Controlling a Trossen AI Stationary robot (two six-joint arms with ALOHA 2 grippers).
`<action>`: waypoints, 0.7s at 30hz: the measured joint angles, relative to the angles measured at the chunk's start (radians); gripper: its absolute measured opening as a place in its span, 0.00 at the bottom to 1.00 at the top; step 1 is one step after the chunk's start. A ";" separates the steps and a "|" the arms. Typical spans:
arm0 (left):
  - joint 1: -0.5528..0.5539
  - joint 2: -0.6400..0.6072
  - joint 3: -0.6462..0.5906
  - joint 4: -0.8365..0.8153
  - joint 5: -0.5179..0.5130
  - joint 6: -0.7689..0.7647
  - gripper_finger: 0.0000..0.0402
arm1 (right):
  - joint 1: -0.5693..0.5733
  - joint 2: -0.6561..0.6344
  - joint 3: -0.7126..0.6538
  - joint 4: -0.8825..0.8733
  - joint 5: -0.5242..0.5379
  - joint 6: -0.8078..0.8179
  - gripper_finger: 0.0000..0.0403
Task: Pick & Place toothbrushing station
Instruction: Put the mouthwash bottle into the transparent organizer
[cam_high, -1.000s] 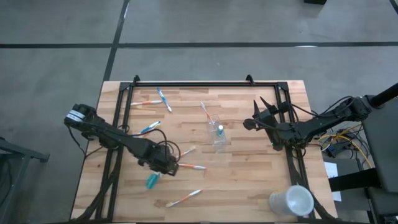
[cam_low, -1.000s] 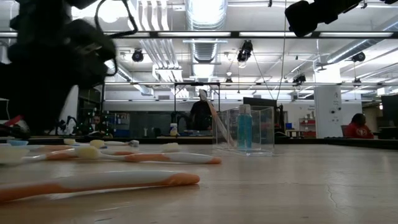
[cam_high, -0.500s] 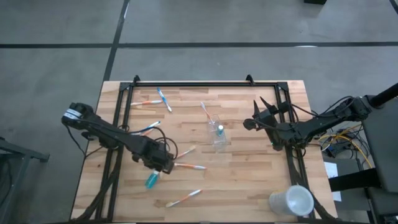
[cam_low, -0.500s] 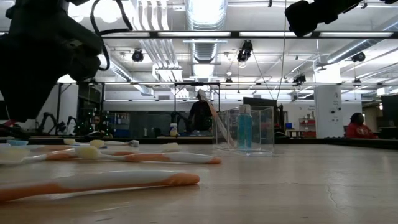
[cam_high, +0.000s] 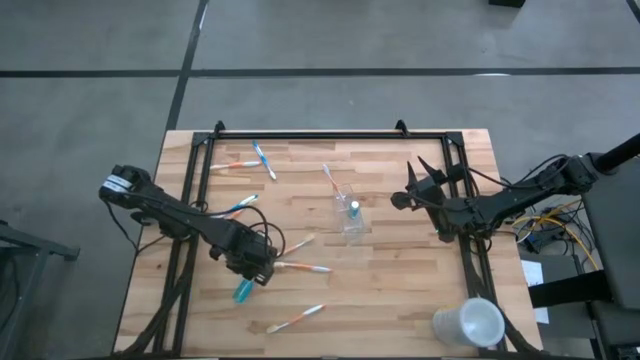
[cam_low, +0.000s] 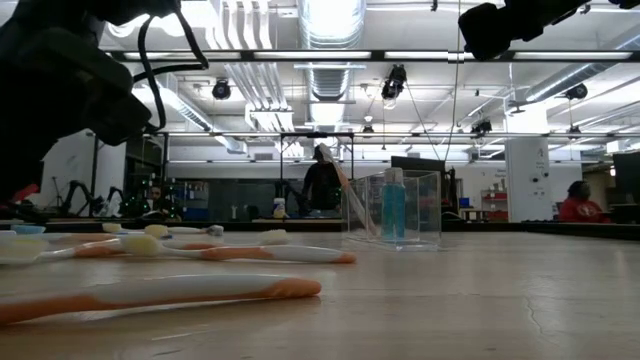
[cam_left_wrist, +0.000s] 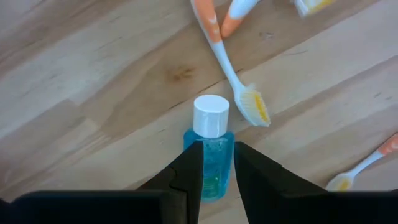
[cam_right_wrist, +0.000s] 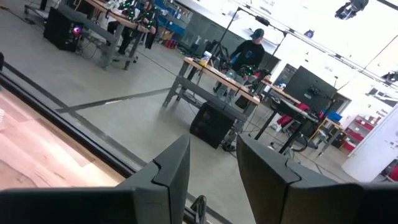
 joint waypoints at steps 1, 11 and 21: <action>0.000 0.000 0.000 0.000 0.000 0.000 0.23 | 0.000 0.000 0.000 0.000 0.000 0.000 0.31; 0.000 0.000 0.000 0.085 -0.038 -0.011 0.23 | 0.000 0.000 0.000 0.000 0.000 0.000 0.31; 0.000 0.000 0.000 0.129 -0.079 0.044 0.23 | 0.000 0.000 0.000 0.000 0.000 -0.001 0.31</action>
